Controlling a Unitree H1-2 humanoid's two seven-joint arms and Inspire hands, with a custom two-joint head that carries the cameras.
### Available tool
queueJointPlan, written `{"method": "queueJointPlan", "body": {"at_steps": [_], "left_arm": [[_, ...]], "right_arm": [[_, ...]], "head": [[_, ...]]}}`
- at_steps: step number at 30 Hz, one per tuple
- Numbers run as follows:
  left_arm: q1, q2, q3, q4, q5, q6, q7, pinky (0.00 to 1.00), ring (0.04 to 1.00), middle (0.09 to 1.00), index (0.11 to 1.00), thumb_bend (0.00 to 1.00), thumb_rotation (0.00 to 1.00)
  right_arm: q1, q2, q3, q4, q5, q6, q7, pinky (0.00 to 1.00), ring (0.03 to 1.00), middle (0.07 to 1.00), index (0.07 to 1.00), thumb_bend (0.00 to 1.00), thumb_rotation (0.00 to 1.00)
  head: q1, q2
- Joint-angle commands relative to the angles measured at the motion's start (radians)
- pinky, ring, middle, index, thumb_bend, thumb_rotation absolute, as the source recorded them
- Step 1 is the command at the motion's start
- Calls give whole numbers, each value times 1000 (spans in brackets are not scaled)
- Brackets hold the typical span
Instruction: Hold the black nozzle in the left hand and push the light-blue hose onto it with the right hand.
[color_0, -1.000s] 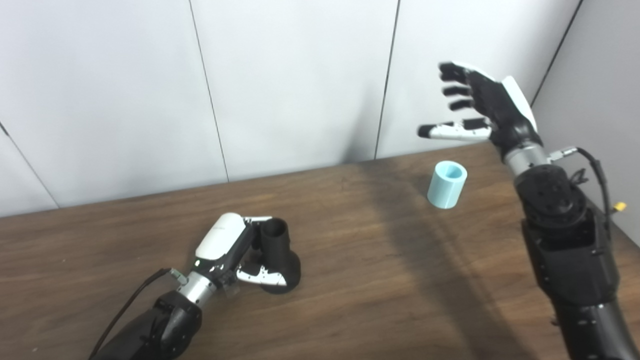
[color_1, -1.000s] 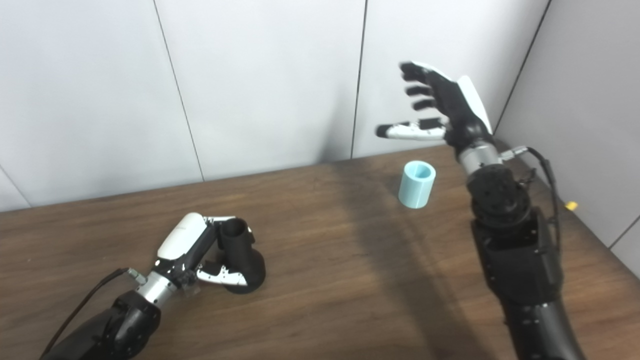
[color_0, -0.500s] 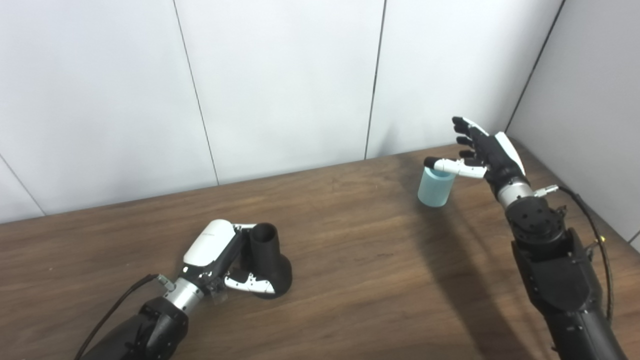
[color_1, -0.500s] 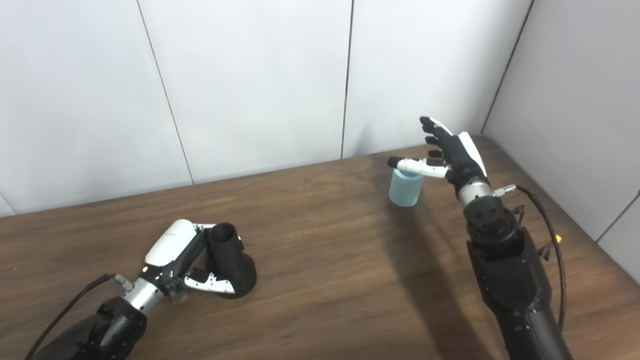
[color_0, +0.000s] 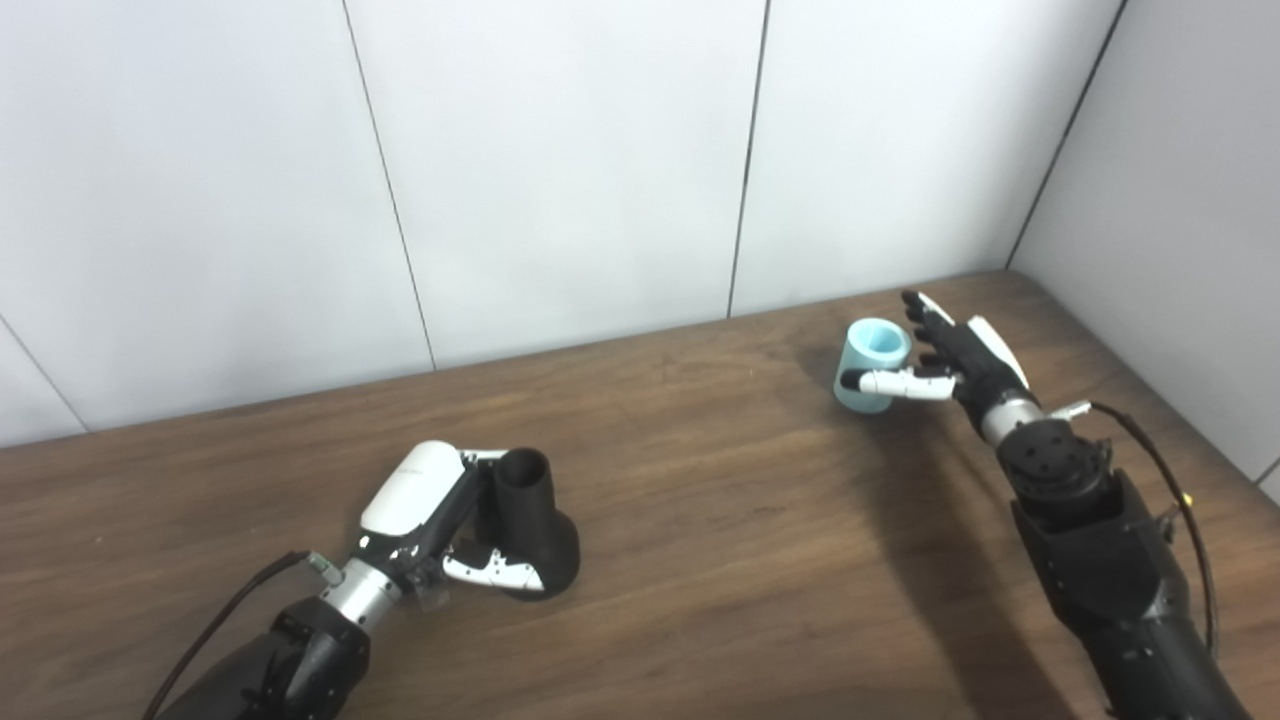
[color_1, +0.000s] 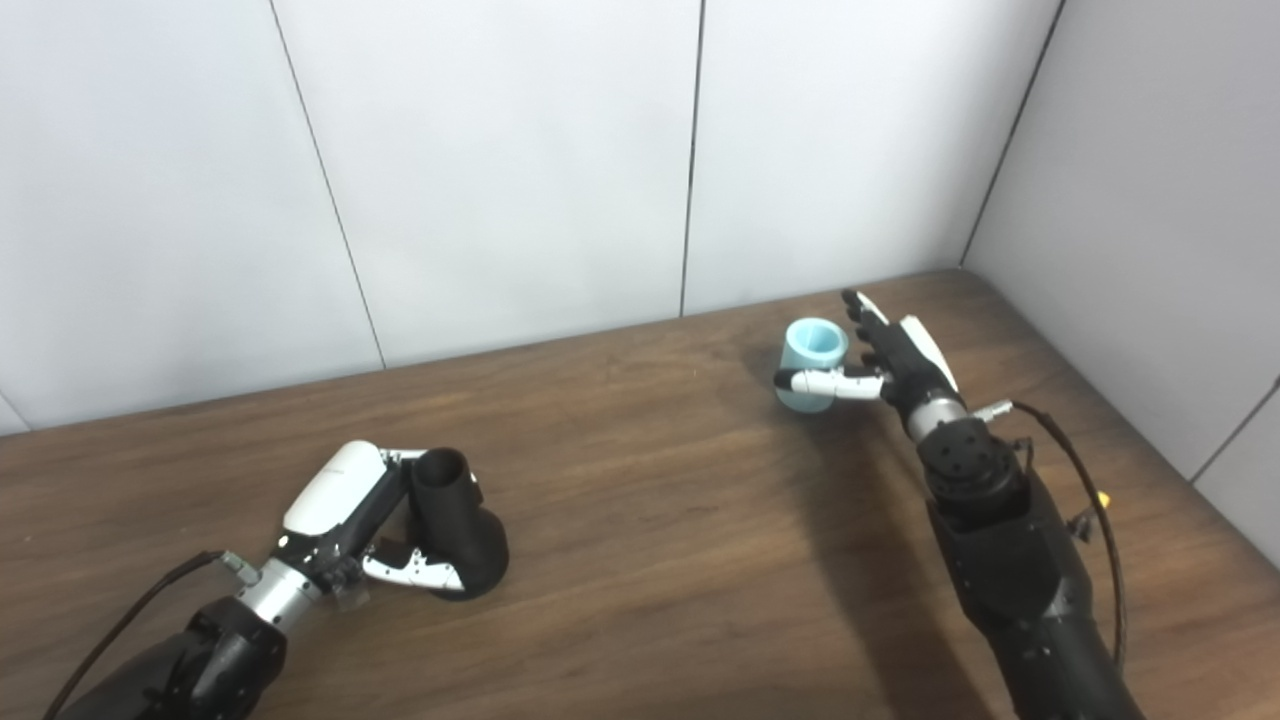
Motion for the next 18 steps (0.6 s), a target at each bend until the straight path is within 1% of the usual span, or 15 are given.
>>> {"method": "queueJointPlan", "body": {"at_steps": [1, 3, 5, 8, 10, 14, 16, 17, 18], "left_arm": [[163, 72, -68, 82, 45, 12, -89, 336, 380, 441, 517, 500, 0], [163, 75, -72, 75, 47, 12, -86, 337, 375, 439, 508, 500, 0], [162, 77, -72, 71, 47, 12, -89, 337, 379, 444, 522, 499, 0], [164, 80, -66, 60, 45, 12, -95, 336, 383, 444, 524, 499, 0], [164, 80, -63, 55, 49, 12, -98, 333, 383, 442, 524, 499, 0], [169, 78, -56, 52, 52, 12, -106, 340, 385, 443, 525, 500, 0], [172, 78, -54, 48, 58, 12, -106, 323, 379, 439, 524, 499, 0], [172, 80, -58, 45, 58, 12, -100, 319, 378, 438, 524, 499, 0], [172, 81, -61, 45, 58, 12, -96, 316, 377, 438, 524, 499, 0]], "right_arm": [[-34, -49, -21, -4, 14, -90, -21, 886, 959, 977, 986, 825, 265], [-31, -47, -26, 8, 21, -92, -20, 878, 955, 979, 989, 823, 255], [-31, -44, -26, 17, 24, -81, -20, 862, 945, 981, 988, 821, 242], [-31, -34, -29, 27, 37, -87, -22, 845, 935, 976, 992, 805, 203], [-35, -27, -29, 43, 40, -102, -31, 832, 928, 968, 992, 797, 170], [-45, -7, -33, 77, 46, -136, -70, 778, 871, 917, 960, 815, 130], [-47, -2, -27, 83, 44, -144, -78, 761, 855, 908, 954, 793, 103], [-48, -3, -14, 87, 30, -152, -85, 755, 849, 906, 953, 787, 97], [-49, -4, -6, 91, 22, -157, -89, 732, 825, 898, 947, 788, 113]], "head": [[-1, 1], [-1, 1], [2, 3], [1, 5], [1, 5], [7, 9], [7, 9], [9, 12], [9, 12]]}}
